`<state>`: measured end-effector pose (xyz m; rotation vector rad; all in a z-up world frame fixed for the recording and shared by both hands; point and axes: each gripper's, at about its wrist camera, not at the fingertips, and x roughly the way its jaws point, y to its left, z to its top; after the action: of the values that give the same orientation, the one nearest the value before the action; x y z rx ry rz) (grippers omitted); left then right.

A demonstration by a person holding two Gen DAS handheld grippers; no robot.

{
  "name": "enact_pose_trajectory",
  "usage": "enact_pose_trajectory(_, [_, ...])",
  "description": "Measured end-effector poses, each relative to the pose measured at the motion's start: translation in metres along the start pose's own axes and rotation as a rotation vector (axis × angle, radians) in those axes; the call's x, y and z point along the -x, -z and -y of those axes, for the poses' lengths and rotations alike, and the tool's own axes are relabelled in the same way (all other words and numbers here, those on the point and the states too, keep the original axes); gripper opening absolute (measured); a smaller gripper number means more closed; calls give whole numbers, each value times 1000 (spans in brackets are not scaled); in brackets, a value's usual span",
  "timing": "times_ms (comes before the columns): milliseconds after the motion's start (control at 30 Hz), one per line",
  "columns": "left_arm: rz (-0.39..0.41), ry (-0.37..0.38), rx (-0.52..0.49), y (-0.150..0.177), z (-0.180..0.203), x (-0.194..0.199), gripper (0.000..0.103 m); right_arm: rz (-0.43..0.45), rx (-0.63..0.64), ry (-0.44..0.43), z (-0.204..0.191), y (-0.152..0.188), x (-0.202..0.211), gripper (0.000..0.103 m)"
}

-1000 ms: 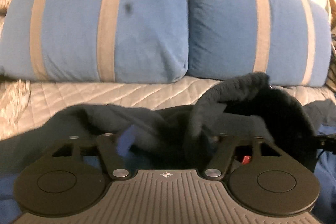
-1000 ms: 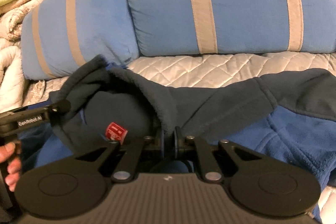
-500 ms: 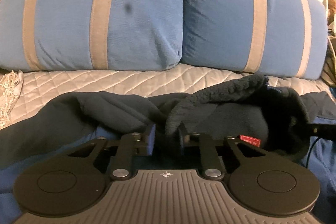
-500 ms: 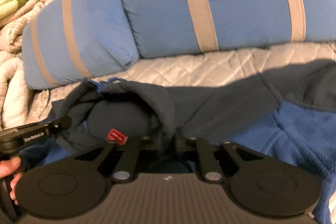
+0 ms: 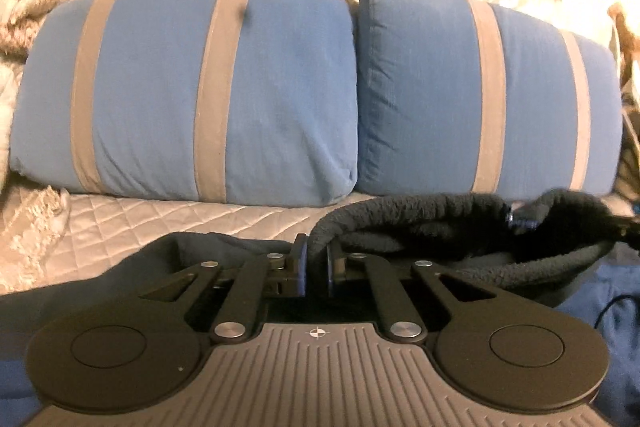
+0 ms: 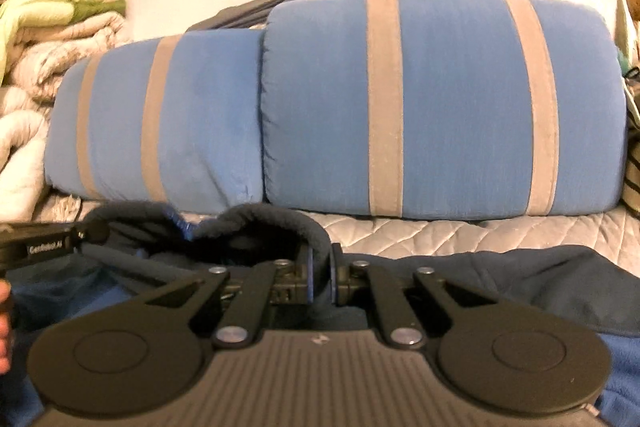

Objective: Fold clothes

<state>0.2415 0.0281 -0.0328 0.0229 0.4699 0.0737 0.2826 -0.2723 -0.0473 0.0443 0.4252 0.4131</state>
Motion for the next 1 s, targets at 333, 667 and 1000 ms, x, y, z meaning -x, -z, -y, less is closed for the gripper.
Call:
enact_pose_trajectory(333, [-180,-21,68,9,-11,-23,11,-155,-115,-23,12,7,-18,9])
enact_pose_trajectory(667, [-254,-21,10,16,-7,-28,11,-244,-108,-61,6,14,-33,48])
enact_pose_trajectory(1000, [-215,-19,28,11,-8,-23,10,-184,-85,-60,1,12,-28,11])
